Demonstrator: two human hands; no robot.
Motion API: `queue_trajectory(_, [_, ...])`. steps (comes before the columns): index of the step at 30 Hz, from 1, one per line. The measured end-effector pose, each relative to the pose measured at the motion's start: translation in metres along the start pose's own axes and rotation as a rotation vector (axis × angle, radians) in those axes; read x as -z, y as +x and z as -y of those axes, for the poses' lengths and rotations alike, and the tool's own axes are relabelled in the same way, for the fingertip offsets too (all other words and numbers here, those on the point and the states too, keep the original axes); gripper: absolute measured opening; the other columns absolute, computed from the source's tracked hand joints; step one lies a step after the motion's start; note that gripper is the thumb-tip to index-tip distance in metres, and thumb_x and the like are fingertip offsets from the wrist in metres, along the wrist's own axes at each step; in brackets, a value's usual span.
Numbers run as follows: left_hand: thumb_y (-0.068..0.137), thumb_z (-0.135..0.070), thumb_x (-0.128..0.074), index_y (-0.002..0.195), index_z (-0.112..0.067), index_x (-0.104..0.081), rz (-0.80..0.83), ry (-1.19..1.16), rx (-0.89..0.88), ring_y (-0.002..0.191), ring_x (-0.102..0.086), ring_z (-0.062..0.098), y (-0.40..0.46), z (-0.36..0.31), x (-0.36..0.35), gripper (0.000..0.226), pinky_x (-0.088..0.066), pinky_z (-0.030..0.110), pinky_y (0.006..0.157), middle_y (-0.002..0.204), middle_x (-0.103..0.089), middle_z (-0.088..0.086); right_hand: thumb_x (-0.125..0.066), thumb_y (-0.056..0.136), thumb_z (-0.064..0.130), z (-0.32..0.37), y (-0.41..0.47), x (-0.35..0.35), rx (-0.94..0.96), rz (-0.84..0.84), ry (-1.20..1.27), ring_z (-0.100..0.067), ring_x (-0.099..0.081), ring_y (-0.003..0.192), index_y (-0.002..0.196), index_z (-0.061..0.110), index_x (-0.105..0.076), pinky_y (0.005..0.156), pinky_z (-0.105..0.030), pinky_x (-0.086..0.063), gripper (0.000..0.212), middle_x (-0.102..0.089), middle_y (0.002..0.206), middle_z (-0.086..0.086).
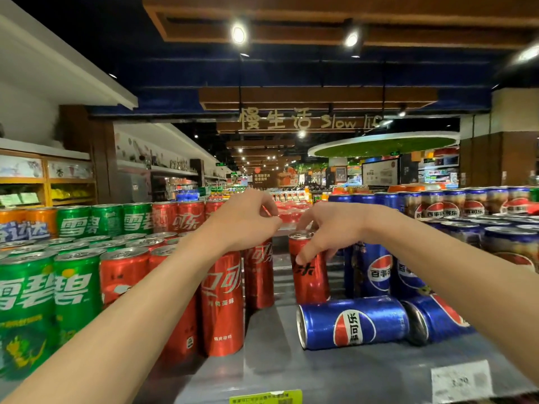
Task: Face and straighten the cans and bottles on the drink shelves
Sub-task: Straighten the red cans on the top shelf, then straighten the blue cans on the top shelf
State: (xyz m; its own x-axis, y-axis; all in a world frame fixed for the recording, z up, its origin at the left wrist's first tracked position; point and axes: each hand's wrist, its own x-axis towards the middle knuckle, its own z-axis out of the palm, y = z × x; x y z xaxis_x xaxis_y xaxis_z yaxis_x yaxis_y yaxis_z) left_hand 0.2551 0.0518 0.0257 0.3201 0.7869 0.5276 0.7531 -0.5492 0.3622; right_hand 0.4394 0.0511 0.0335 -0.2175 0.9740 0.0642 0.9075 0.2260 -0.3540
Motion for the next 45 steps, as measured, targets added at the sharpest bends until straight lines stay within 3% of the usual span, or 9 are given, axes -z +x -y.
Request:
queue_trajectory(3, [0.092,-0.025,-0.060,0.099,-0.024,-0.068,-0.078,-0.034,-0.013,0.086,-0.061,0.009,-0.001,0.002,0.007,0.011,-0.044,0.023,0.067,0.091,-0.065,-0.008,-0.088,0.074,0.037,0.001,0.006,-0.006,0.089,-0.027,0.055,-0.019,-0.074,0.088,0.135,0.006,-0.057,0.086,-0.039,-0.061,0.074,-0.070,0.107,-0.001])
queue_trajectory(9, [0.090,-0.023,-0.061,0.098,-0.023,-0.069,-0.077,0.001,0.001,0.083,-0.061,0.011,-0.008,0.010,0.016,0.011,-0.046,0.025,0.066,0.088,-0.066,-0.005,-0.088,0.076,0.023,0.023,0.015,-0.018,0.111,0.011,0.237,-0.023,-0.074,0.098,0.144,0.016,-0.050,0.087,-0.038,-0.062,0.078,-0.060,0.131,-0.007])
queue_trajectory(17, [0.089,-0.022,-0.059,0.096,-0.024,-0.070,-0.050,0.010,0.010,0.085,-0.062,0.011,-0.018,0.025,0.019,0.013,-0.052,0.030,0.076,0.090,-0.067,-0.008,-0.087,0.077,0.025,0.038,0.029,-0.028,0.136,-0.021,0.157,-0.028,-0.070,0.108,0.147,0.012,-0.047,0.087,-0.042,-0.062,0.082,-0.060,0.135,-0.012])
queue_trajectory(22, [0.091,-0.023,-0.060,0.096,-0.024,-0.069,-0.042,-0.018,-0.027,0.086,-0.063,0.010,-0.020,0.024,0.020,0.010,-0.054,0.030,0.079,0.091,-0.067,-0.007,-0.083,0.080,0.038,0.037,0.026,-0.027,0.105,-0.013,0.152,-0.017,-0.069,0.097,0.154,0.017,-0.035,0.080,-0.031,-0.062,0.091,-0.053,0.140,-0.006])
queue_trajectory(25, [0.089,-0.022,-0.062,0.093,-0.023,-0.070,-0.054,-0.034,-0.055,0.085,-0.063,0.012,-0.021,0.019,0.016,0.009,-0.053,0.031,0.076,0.089,-0.068,-0.005,-0.079,0.084,0.039,0.035,0.018,-0.026,0.104,-0.045,0.238,-0.012,-0.064,0.072,0.146,0.015,-0.042,0.062,-0.022,-0.055,0.076,-0.060,0.099,-0.003])
queue_trajectory(27, [0.087,-0.023,-0.064,0.091,-0.022,-0.071,-0.055,-0.032,-0.081,0.083,-0.063,0.013,-0.020,0.012,0.011,0.008,-0.052,0.031,0.075,0.085,-0.069,-0.005,-0.073,0.088,0.038,0.033,0.008,-0.023,0.099,-0.093,0.229,-0.013,-0.059,0.068,0.138,0.013,-0.049,0.064,-0.024,-0.053,0.061,-0.058,0.086,-0.002])
queue_trajectory(34, [0.088,-0.022,-0.065,0.090,-0.021,-0.071,-0.040,-0.091,-0.246,0.070,-0.056,0.005,-0.012,-0.025,-0.021,0.006,-0.038,0.019,0.059,0.076,-0.064,-0.009,-0.067,0.091,0.020,0.002,-0.036,-0.014,0.154,-0.199,0.181,-0.017,-0.060,0.071,0.118,0.010,-0.063,0.072,-0.035,-0.052,0.029,-0.065,0.085,-0.006])
queue_trajectory(38, [0.086,-0.018,-0.064,0.093,-0.027,-0.067,0.090,-0.137,-0.269,0.082,-0.061,0.010,-0.009,-0.051,-0.045,0.012,-0.048,0.027,0.070,0.086,-0.065,-0.010,-0.072,0.087,0.012,-0.031,-0.059,0.001,0.164,-0.166,0.188,-0.017,-0.069,0.079,0.107,0.011,-0.070,0.073,-0.026,-0.059,0.020,-0.073,0.094,-0.005])
queue_trajectory(45, [0.078,-0.033,-0.074,0.100,-0.024,-0.051,0.328,0.031,-0.137,0.092,-0.062,0.021,-0.008,-0.085,-0.071,0.033,-0.054,0.047,0.086,0.100,-0.063,-0.001,-0.075,0.089,0.008,-0.078,-0.072,0.023,0.166,-0.050,0.285,-0.027,-0.076,0.075,0.103,0.007,-0.071,0.067,-0.029,-0.062,0.015,-0.074,0.077,-0.005])
